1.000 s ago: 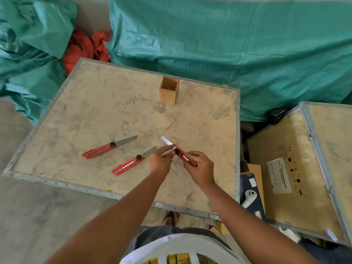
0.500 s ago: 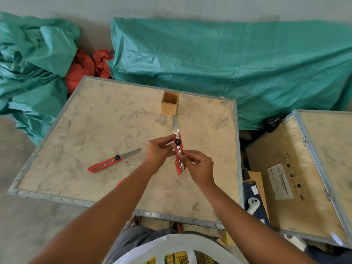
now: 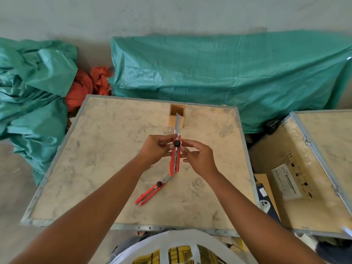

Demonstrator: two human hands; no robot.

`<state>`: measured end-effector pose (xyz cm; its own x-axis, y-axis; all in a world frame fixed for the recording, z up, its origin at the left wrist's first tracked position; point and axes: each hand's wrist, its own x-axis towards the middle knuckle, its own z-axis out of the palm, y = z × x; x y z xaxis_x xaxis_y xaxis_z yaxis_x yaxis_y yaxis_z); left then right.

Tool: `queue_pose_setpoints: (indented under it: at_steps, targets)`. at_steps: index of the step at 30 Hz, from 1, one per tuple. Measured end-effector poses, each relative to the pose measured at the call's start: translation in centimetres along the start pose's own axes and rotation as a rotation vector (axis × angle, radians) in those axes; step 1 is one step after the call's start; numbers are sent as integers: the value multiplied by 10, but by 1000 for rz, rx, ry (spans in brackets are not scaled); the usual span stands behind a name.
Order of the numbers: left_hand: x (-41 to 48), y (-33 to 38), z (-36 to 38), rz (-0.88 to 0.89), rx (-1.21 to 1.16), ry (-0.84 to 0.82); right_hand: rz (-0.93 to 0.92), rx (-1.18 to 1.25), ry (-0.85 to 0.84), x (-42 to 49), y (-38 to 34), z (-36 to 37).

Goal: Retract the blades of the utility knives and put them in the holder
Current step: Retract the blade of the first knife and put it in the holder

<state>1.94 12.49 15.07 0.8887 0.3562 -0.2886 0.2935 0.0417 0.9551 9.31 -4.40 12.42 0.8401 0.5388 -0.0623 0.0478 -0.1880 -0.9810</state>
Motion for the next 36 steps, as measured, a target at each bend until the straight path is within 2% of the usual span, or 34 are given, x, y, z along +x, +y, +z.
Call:
queue_pose_setpoints:
  at_steps: [3,12,16,21,28,36]
  targets:
    - [0,9,-13,15,19,-46,-78,-52,-13,11,-13,4]
    - [-1,23,-31,26,-187,29,-82,-31,-62,29,-35,18]
    - [5,26,-34,21,-219,64,-134,-122,-87,37,-37,20]
    - [11,25,-31,10,-285,103,-154,-91,-52,46,-39,21]
    - [16,28,-26,-17,-221,71,-108,-90,-28,50,-36,16]
    - [23,33,-30,-36,-192,124,-163,-215,-111,51,-41,12]
